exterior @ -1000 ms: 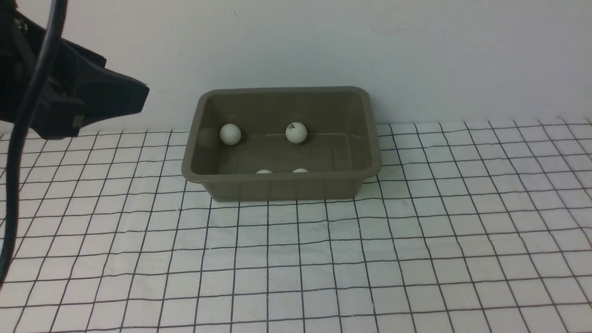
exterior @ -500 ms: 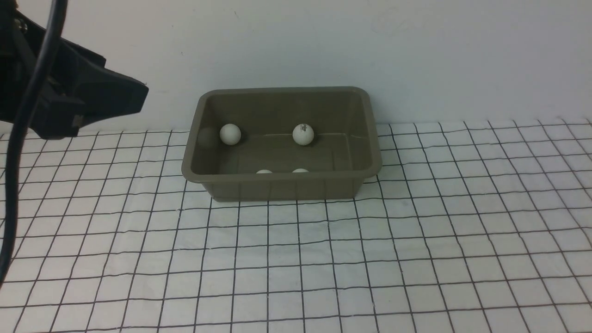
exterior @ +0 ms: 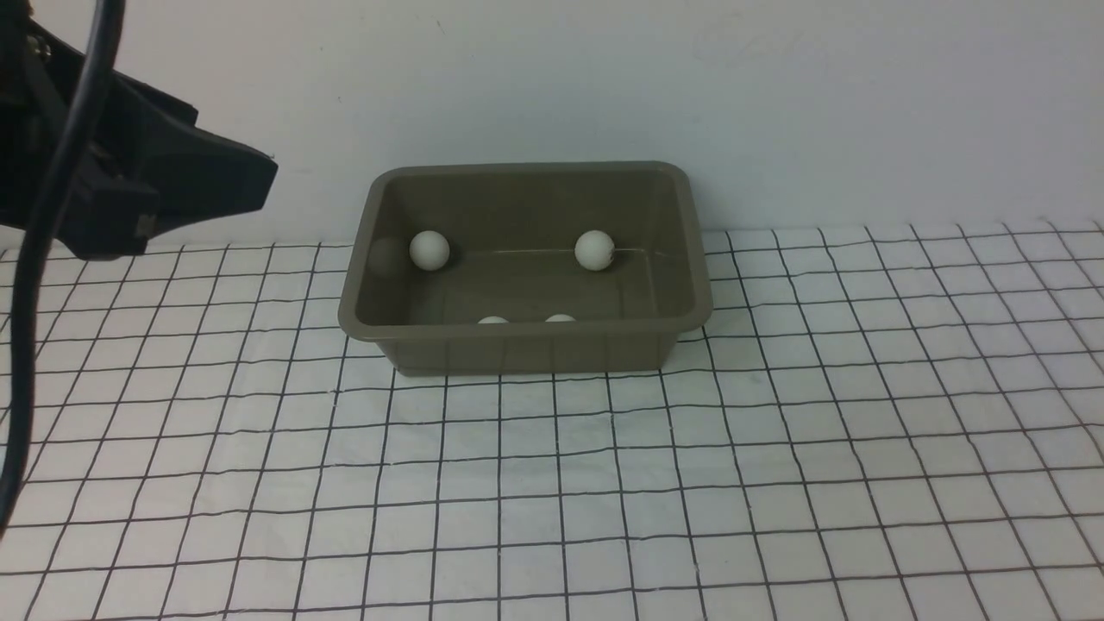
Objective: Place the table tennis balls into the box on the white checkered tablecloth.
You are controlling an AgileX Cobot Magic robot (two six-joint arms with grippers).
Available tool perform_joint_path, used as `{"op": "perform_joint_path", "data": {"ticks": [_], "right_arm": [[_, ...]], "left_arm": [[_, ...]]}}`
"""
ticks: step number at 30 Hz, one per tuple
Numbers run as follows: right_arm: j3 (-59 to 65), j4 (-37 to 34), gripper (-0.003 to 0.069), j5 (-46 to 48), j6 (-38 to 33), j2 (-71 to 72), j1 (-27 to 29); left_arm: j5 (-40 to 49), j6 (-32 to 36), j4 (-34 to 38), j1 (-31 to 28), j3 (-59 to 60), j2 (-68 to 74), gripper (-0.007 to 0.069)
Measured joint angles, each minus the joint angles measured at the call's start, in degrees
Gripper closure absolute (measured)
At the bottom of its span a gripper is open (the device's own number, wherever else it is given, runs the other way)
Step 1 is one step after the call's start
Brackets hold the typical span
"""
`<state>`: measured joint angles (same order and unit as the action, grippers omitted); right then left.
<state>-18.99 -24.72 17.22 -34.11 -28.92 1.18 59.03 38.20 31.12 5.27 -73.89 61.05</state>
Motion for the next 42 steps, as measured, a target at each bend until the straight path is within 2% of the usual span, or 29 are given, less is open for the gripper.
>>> {"op": "perform_joint_path", "data": {"ticks": [5,16,34,38,41,42], "right_arm": [[0.00,-0.19,0.0186,3.36,-0.02,0.00,0.00],[0.00,-0.19,0.0186,8.69,-0.02,0.00,0.00],[0.00,-0.19,0.0186,15.96,-0.06,0.00,0.00],[0.00,-0.14,0.0186,17.43,-0.06,0.00,0.00],[0.00,-0.14,0.0186,18.59,-0.06,0.00,0.00],[0.00,-0.07,0.0186,18.99,-0.06,0.00,0.00]], "left_arm": [[-0.88,0.05,2.34,0.00,0.00,0.00,0.0209],[-4.42,0.05,12.97,0.00,0.00,0.00,0.0209],[-5.70,0.25,17.95,0.00,0.00,0.00,0.0209],[-6.75,0.23,14.77,0.00,0.00,0.06,0.0209],[-6.81,-2.78,5.17,0.00,0.11,-1.16,0.0209],[-6.48,-7.29,-1.63,0.00,0.48,-2.92,0.0209]]}}
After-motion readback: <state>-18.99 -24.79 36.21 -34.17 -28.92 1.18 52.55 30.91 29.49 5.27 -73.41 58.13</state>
